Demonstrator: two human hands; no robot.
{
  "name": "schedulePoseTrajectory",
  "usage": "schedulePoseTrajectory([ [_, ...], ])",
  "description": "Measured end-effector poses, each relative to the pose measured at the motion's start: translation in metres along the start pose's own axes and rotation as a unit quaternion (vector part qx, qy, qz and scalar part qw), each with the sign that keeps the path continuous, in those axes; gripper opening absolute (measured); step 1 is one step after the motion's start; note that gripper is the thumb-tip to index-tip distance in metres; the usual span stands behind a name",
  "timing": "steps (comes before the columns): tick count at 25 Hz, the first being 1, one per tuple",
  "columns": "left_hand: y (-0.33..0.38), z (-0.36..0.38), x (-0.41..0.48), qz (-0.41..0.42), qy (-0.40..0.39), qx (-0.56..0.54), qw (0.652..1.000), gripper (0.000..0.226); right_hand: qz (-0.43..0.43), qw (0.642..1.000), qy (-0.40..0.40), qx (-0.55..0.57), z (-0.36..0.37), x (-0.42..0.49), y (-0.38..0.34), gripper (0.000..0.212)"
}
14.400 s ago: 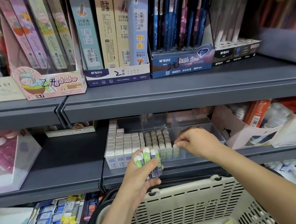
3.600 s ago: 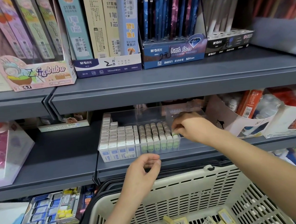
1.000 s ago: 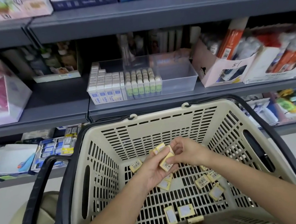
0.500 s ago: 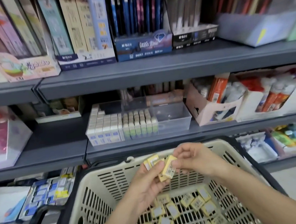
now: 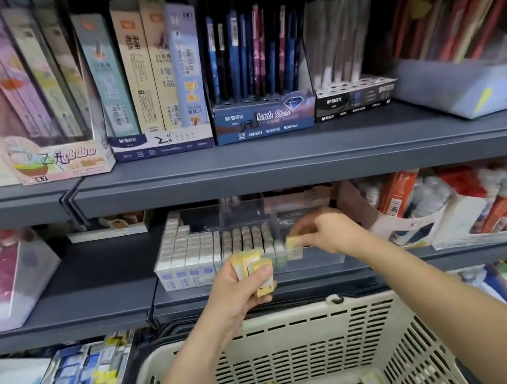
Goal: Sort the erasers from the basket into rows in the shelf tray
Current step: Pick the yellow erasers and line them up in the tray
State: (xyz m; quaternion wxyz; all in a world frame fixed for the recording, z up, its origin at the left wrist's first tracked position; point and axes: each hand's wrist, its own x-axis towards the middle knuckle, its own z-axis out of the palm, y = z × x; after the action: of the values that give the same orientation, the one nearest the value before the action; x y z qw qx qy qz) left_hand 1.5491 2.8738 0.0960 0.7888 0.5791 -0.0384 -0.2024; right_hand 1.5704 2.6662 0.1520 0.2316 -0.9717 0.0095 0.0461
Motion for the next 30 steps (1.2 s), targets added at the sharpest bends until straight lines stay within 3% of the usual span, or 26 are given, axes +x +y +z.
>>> schedulePoseTrajectory([
  [6, -0.002, -0.002, 0.004, -0.014, -0.037, -0.031, 0.999, 0.054, -0.007, 0.993, -0.093, -0.074, 0.011, 0.011, 0.003, 0.033],
  [9, 0.000, 0.001, 0.004, -0.025, -0.047, -0.056, 0.997, 0.046, -0.035, 0.993, -0.026, -0.107, 0.007, 0.000, -0.006, 0.032],
  [11, 0.000, 0.003, 0.005, -0.033, -0.046, -0.079, 0.995, 0.043, -0.075, 0.994, 0.071, -0.041, 0.005, -0.012, -0.014, 0.025],
  [12, 0.000, 0.004, 0.004, -0.038, -0.044, -0.088, 0.994, 0.042, -0.089, 0.992, 0.077, 0.036, 0.004, -0.019, -0.018, 0.020],
  [14, 0.000, 0.008, 0.002, -0.042, -0.051, -0.089, 0.994, 0.041, -0.103, 0.984, 0.020, 0.145, 0.007, -0.034, -0.028, 0.013],
  [15, -0.001, 0.010, 0.001, -0.043, -0.058, -0.086, 0.994, 0.041, -0.107, 0.983, 0.001, 0.148, 0.009, -0.040, -0.032, 0.014],
  [18, 0.000, 0.018, -0.002, -0.068, -0.071, -0.123, 0.987, 0.043, -0.099, 0.984, 0.004, 0.149, 0.014, -0.048, -0.033, 0.017],
  [22, 0.004, 0.018, -0.008, -0.118, -0.107, -0.214, 0.964, 0.039, -0.086, 0.957, -0.020, 0.277, 0.002, -0.054, -0.026, 0.019],
  [25, 0.002, 0.019, -0.012, -0.106, -0.070, -0.211, 0.969, 0.033, -0.092, 0.944, -0.031, 0.314, 0.001, -0.058, -0.021, 0.018],
  [30, -0.002, 0.029, -0.012, -0.030, 0.016, -0.170, 0.985, 0.021, 0.006, 0.908, -0.026, 0.419, 0.005, -0.064, -0.017, 0.013],
])
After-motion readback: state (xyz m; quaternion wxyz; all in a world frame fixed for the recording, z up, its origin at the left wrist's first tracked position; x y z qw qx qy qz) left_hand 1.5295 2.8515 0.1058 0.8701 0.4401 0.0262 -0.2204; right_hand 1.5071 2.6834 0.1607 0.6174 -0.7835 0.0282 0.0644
